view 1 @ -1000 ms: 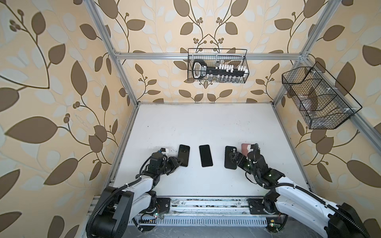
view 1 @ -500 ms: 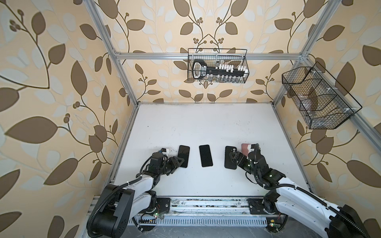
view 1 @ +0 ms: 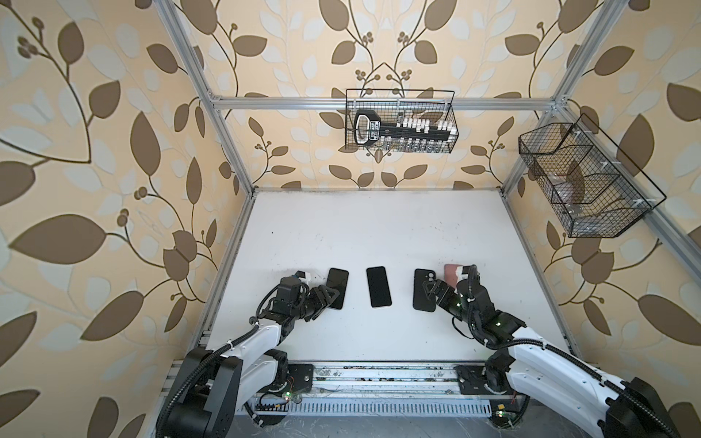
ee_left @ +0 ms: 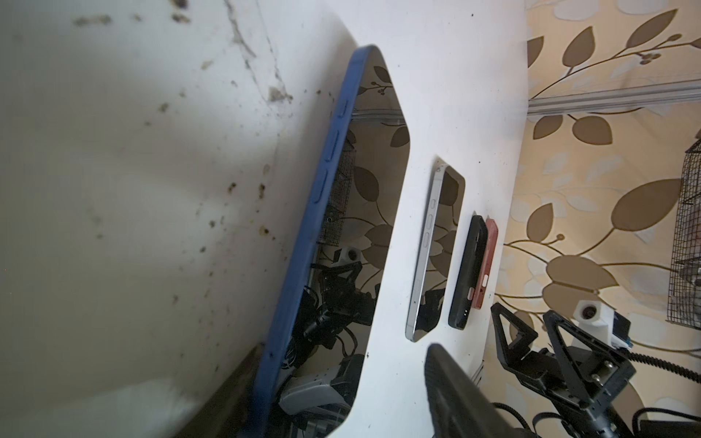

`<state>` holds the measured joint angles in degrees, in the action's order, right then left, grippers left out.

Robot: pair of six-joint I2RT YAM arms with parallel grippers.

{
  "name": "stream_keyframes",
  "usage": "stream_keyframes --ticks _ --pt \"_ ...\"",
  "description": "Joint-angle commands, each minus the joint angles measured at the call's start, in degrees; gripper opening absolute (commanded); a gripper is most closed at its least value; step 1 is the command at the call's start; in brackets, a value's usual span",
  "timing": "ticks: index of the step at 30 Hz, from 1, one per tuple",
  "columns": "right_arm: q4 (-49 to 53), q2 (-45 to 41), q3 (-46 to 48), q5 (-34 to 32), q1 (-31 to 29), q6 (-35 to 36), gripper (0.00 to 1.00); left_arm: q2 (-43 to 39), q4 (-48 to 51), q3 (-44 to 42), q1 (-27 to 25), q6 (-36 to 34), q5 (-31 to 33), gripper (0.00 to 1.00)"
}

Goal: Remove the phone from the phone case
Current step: 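Lay the blue phone flat beside the black phone with the left gripper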

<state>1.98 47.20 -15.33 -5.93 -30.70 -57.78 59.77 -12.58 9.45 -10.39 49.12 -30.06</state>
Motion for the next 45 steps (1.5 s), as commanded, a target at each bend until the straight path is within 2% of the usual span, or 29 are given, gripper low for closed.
stream_keyframes --ticks 1,10,15,27,41,45 --pt "0.2 -0.3 1.1 0.4 0.3 -0.1 0.95 0.4 9.3 0.6 0.5 -2.2 2.6 0.67" --pt "-0.7 0.7 0.8 0.9 0.6 0.1 0.95 4.0 14.2 3.6 -0.5 -5.3 3.2 0.7" --pt "-0.8 0.9 0.9 1.1 0.8 0.3 0.95 4.9 19.2 6.4 -2.1 -6.4 5.7 0.73" --pt "0.1 -0.5 1.3 1.2 1.5 0.6 0.95 7.0 24.7 11.3 -11.5 -4.6 12.6 0.75" --pt "2.0 -3.6 2.2 1.1 2.1 0.5 0.95 9.2 30.8 13.6 -12.4 -5.1 15.3 0.78" --pt "2.1 -3.6 2.2 1.2 2.3 0.6 0.95 9.4 33.6 14.1 -12.4 -5.0 16.4 0.83"
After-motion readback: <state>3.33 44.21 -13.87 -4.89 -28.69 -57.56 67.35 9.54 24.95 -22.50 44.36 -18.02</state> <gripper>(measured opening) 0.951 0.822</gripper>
